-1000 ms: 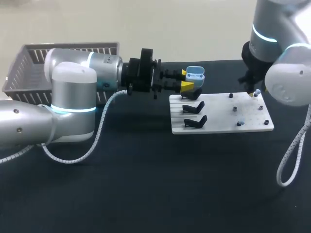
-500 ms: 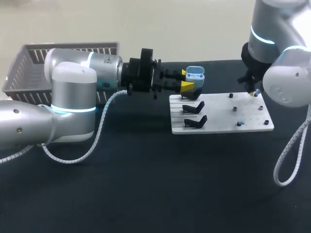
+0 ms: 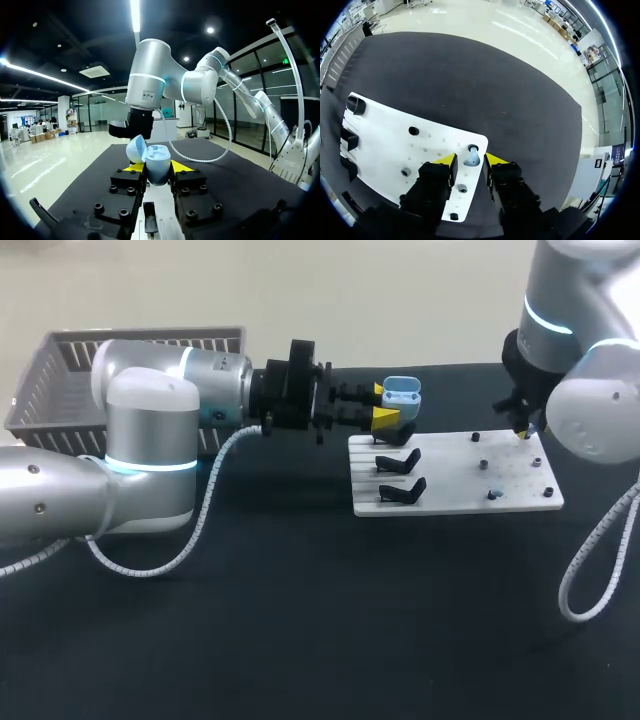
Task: Pick up each earbud case from the left stands, insert the matching earbuds, close the lid, and place the case in the box.
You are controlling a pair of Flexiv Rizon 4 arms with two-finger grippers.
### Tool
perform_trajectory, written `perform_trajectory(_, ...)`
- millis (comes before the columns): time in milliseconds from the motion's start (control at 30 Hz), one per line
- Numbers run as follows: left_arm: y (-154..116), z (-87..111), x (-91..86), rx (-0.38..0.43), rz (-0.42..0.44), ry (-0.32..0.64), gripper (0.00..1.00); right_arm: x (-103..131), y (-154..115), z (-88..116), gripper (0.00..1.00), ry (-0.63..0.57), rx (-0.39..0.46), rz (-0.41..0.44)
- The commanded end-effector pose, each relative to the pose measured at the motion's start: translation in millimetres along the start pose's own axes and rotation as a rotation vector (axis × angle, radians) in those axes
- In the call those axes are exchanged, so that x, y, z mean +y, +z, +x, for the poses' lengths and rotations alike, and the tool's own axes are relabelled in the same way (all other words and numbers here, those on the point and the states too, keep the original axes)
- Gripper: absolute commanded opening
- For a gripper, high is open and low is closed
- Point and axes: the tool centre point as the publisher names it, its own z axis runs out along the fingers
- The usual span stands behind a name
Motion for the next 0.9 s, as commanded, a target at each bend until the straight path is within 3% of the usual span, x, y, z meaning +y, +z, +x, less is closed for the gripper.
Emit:
perform_trajectory(33, 0.3, 0.7, 0.2, -0.002, -0.001, 0.001, 0.00, 1.7, 2.4, -0.9, 0.35, -0.003, -0.001, 0.004)
perform_trajectory(367, 0.3, 0.7, 0.2, -0.002, -0.001, 0.001, 0.00, 1.1, 4.6, -2.0, 0.27, -0.015, 0.001, 0.017)
perform_trajectory(467, 0.3, 0.7, 0.2, -0.002, -0.001, 0.001, 0.00, 0.9, 5.4, -1.9, 0.15, -0.020, 0.003, 0.030)
perform_trajectory(567, 0.3, 0.7, 0.2, -0.002, -0.001, 0.001, 0.00, 0.0, 6.5, -1.6, 0.12, -0.019, 0.005, 0.037)
perform_trajectory(600, 0.3, 0.7, 0.2, -0.002, -0.001, 0.001, 0.00, -0.4, 6.8, -1.5, 0.00, -0.019, 0.005, 0.039)
perform_trajectory(900, 0.3, 0.7, 0.2, -0.002, -0.001, 0.001, 0.00, -1.3, -14.9, 5.4, 0.00, -0.007, -0.039, 0.071)
